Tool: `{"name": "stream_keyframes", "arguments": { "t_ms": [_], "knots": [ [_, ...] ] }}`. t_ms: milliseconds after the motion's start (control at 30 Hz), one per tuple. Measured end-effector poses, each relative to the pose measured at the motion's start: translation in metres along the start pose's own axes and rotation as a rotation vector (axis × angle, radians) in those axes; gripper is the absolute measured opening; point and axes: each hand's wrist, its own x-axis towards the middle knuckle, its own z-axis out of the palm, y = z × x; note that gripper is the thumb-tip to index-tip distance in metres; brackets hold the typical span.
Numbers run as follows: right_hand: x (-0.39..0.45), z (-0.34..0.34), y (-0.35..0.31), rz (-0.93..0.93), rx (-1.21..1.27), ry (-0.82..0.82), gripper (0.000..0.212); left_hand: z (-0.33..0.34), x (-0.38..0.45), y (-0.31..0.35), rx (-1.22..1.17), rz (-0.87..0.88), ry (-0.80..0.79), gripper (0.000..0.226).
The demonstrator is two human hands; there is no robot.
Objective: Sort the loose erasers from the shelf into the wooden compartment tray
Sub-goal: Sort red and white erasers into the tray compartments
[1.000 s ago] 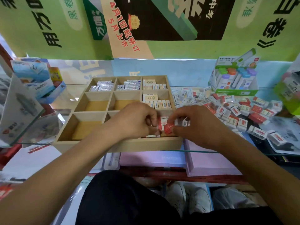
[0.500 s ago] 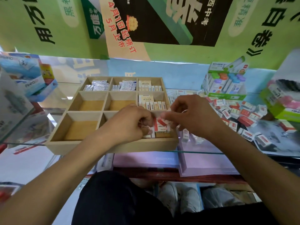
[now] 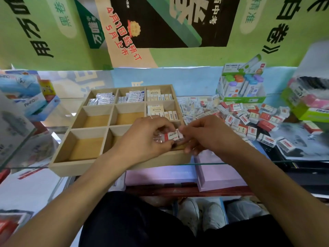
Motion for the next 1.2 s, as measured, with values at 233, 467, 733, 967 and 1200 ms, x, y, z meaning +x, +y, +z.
{"name": "stream_keyframes", "arguments": {
  "t_ms": [233,467,733,967,1200],
  "knots": [
    [-0.002,-0.021,0.010,-0.017,0.042,0.084,0.027,-0.004,0.006,-0.001,-0.150,-0.190,-0.135,0.025],
    [-0.005,-0.031,0.020,-0.036,-0.038,0.109,0.024,0.000,0.020,0.008,-0.124,-0.313,-0.271,0.015],
    [-0.005,-0.030,0.020,-0.070,-0.105,0.088,0.020,0.001,0.035,0.015,0.022,-0.336,-0.407,0.015],
    [-0.012,-0.036,0.026,-0.130,-0.144,0.077,0.012,0.004,0.035,0.012,0.049,-0.351,-0.438,0.018],
    [-0.022,-0.055,0.034,-0.169,-0.257,0.112,0.008,0.011,0.026,0.019,-0.057,-0.346,-0.200,0.012]
  ]
}}
